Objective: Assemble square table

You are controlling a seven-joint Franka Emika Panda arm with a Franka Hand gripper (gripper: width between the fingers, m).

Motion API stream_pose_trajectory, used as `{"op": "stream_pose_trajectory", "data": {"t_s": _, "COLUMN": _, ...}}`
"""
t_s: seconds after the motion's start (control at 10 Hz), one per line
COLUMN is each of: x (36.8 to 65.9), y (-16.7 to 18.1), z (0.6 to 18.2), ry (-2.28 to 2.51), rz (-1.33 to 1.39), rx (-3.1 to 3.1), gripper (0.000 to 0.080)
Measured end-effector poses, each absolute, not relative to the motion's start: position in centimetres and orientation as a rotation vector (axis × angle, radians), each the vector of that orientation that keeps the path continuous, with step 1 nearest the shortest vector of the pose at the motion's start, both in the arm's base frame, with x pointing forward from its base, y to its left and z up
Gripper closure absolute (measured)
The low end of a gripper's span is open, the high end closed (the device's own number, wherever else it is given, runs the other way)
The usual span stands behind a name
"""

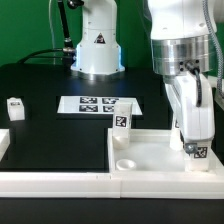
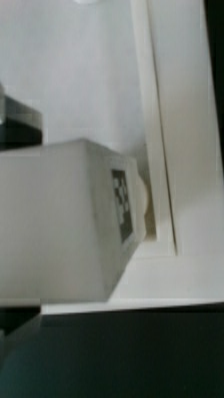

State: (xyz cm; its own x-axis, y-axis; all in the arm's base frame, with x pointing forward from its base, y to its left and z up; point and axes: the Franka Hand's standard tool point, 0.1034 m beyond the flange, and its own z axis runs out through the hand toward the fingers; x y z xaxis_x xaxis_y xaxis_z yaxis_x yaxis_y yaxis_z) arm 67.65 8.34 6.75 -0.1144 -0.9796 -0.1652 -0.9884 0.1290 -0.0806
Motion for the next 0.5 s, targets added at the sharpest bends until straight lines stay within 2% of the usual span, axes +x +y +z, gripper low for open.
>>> {"op": "stream_pose_trajectory", "data": {"t_s": 0.1, "x": 67.7, "y": 8.4, "z": 6.8, "ry": 2.167, "rz": 0.057, "rx": -2.030, "gripper": 0.0497}}
{"op": "stream_pose_trajectory", "data": {"t_s": 0.2, "x": 68.2, "y": 9.1, "z": 7.3, "ry": 1.946, "rz": -0.014, "rx": -2.269, "gripper": 0.0275}}
{"op": "stream_pose_trajectory", "data": {"t_s": 0.3, "x": 68.3, "y": 10.0, "z": 7.5, "ry": 1.754, "rz": -0.043, "rx": -2.434, "gripper": 0.0275}}
{"op": "stream_pose_trajectory", "data": {"t_s": 0.4, "x": 68.1, "y": 10.7, "z": 7.4, "ry": 1.619, "rz": -0.048, "rx": -2.526, "gripper": 0.0173}}
{"op": "stream_pose_trajectory", "data": {"t_s": 0.5, "x": 68.1, "y": 10.3, "z": 7.3, "ry": 1.564, "rz": -0.054, "rx": -2.563, "gripper": 0.0173}}
